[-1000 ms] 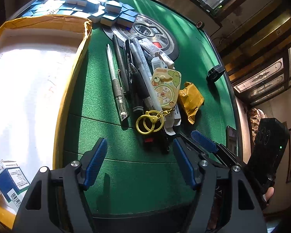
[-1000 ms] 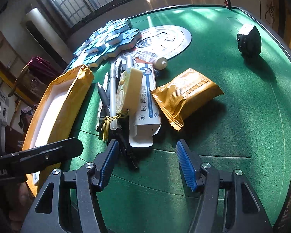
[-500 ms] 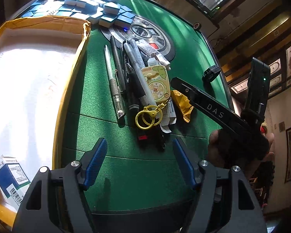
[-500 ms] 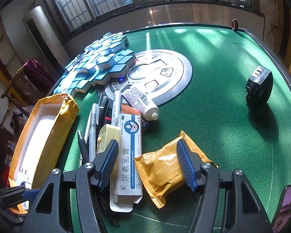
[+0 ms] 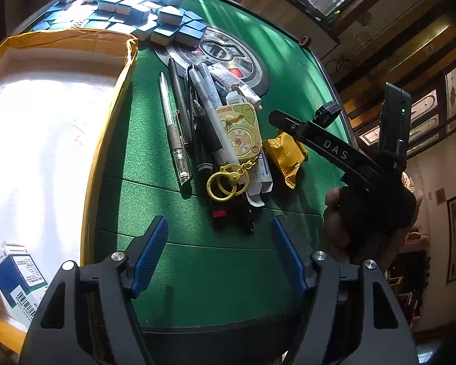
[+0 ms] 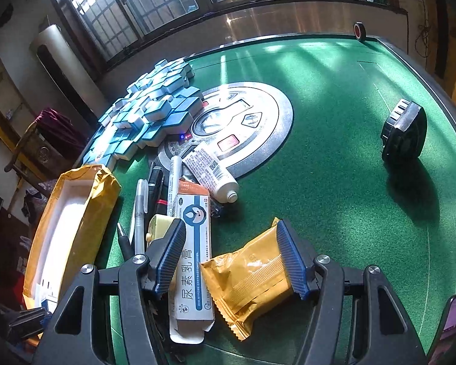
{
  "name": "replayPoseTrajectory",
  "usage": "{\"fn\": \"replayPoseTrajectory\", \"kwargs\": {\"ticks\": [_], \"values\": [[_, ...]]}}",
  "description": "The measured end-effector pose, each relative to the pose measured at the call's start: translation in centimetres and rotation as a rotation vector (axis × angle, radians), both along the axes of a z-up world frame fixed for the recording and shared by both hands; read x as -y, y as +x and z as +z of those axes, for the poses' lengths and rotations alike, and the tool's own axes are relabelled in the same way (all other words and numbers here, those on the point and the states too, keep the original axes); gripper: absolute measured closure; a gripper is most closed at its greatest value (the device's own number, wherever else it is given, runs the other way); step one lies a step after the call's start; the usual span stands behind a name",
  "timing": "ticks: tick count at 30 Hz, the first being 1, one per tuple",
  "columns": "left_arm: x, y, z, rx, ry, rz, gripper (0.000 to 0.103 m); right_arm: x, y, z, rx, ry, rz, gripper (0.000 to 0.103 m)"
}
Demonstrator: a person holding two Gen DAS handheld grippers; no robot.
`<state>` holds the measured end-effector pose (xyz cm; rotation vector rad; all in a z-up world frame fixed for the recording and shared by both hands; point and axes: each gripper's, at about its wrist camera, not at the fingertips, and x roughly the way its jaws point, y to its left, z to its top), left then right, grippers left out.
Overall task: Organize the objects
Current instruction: 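Grasp the yellow snack packet with the right tool, then grasp the cream tape measure with the left tool while the right tool holds the packet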
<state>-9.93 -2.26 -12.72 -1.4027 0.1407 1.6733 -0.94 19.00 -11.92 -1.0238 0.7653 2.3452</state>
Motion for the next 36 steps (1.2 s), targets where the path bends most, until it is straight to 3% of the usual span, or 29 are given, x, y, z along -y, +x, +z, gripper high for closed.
{"fn": "replayPoseTrajectory", "kwargs": {"ticks": [5, 7, 14, 21, 25, 26, 28, 36], "values": [[-0.3, 0.2, -0.4, -0.006, -0.013, -0.006, 0.034, -0.8, 1.2, -0.2, 0.036, 0.037, -0.090, 0.046], [-0.6, 0.2, -0.4, -0.028, -0.021, -0.004, 0.034, -0.9, 1.3, -1.0, 0.047, 0.000, -0.063, 0.046], [-3.2, 0.4, 1.1, -0.192, -0.040, -0.039, 0.034, 2.5, 2.8, -1.7, 0.077, 0.042, -0.024, 0.051], [-7.7, -0.6, 1.4, -0.190, -0.035, -0.053, 0.034, 5.5, 5.6, -1.6, 0.057, 0.024, -0.017, 0.051], [-10.7, -0.3, 1.0, -0.215, -0.039, -0.082, 0.041, 6.7, 6.3, -1.6, 0.056, 0.020, -0.012, 0.051], [-11.2, -0.3, 0.7, -0.220, -0.051, -0.084, 0.041, 6.9, 6.3, -1.6, 0.055, 0.018, -0.009, 0.051], [-11.8, -0.5, -0.1, -0.210, -0.096, -0.069, 0.054, 7.0, 6.4, -1.6, 0.050, 0.010, -0.005, 0.051], [-13.0, 0.0, -1.5, -0.240, -0.165, -0.116, 0.055, 6.9, 6.6, -1.7, 0.034, -0.008, -0.012, 0.051]]}}
